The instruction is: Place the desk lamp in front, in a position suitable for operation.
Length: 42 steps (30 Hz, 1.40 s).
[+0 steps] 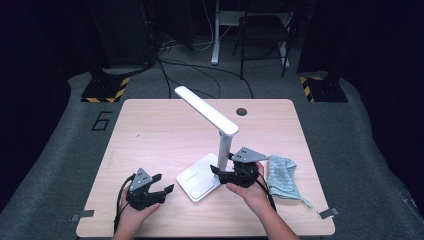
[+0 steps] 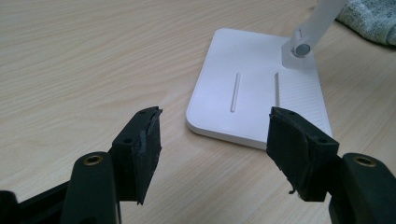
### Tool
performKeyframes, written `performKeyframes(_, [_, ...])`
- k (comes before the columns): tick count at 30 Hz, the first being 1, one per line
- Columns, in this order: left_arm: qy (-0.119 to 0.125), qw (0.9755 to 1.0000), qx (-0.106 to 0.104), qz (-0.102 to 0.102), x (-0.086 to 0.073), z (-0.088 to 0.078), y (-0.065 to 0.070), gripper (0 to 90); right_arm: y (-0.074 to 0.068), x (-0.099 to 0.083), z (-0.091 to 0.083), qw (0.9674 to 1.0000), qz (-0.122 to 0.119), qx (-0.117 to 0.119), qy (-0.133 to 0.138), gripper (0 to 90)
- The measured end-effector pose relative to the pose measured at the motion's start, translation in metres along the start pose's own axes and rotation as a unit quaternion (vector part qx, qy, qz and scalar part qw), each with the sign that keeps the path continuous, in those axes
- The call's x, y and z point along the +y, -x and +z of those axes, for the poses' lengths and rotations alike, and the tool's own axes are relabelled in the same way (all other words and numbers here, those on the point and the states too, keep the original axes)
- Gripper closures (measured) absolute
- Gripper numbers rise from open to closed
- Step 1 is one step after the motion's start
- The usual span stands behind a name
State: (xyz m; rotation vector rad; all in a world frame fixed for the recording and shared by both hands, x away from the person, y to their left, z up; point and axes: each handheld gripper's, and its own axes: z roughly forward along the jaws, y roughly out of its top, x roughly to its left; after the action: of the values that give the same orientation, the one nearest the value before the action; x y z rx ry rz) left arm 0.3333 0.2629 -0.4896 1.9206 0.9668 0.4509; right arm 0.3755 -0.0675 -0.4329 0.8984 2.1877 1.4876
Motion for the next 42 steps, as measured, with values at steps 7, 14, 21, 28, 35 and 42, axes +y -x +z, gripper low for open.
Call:
performKeyframes(7, [0.001,1.0,0.001,-0.001,0.0,0.0,0.0,35.0,-0.014,-0.004,-0.004,0.9998,-0.013,0.014,0.002,31.1])
performKeyframes(14, [0.001,1.0,0.0,0.0,0.0,0.0,0.001,35.0,-0.006,-0.002,0.007,0.9995,-0.015,0.024,-0.011,39.9])
performKeyframes(21, [0.003,1.0,0.002,-0.002,0.0,0.0,-0.001,34.9,0.002,-0.001,0.012,0.999,0.002,0.042,-0.015,50.7])
performKeyframes(28, [0.002,1.0,0.002,0.001,0.0,-0.001,0.0,35.0,0.0,-0.001,0.012,0.9996,-0.018,0.018,-0.012,52.2])
performKeyframes(35, [0.005,1.0,0.003,-0.002,0.0,-0.001,0.0,35.0,0.006,-0.003,0.006,0.9997,-0.012,-0.02,-0.008,52.5])
performKeyframes(42, [0.006,1.0,0.003,-0.002,0.0,0.0,0.0,35.0,0.012,-0.003,0.002,0.9986,0.03,-0.041,-0.01,51.0])
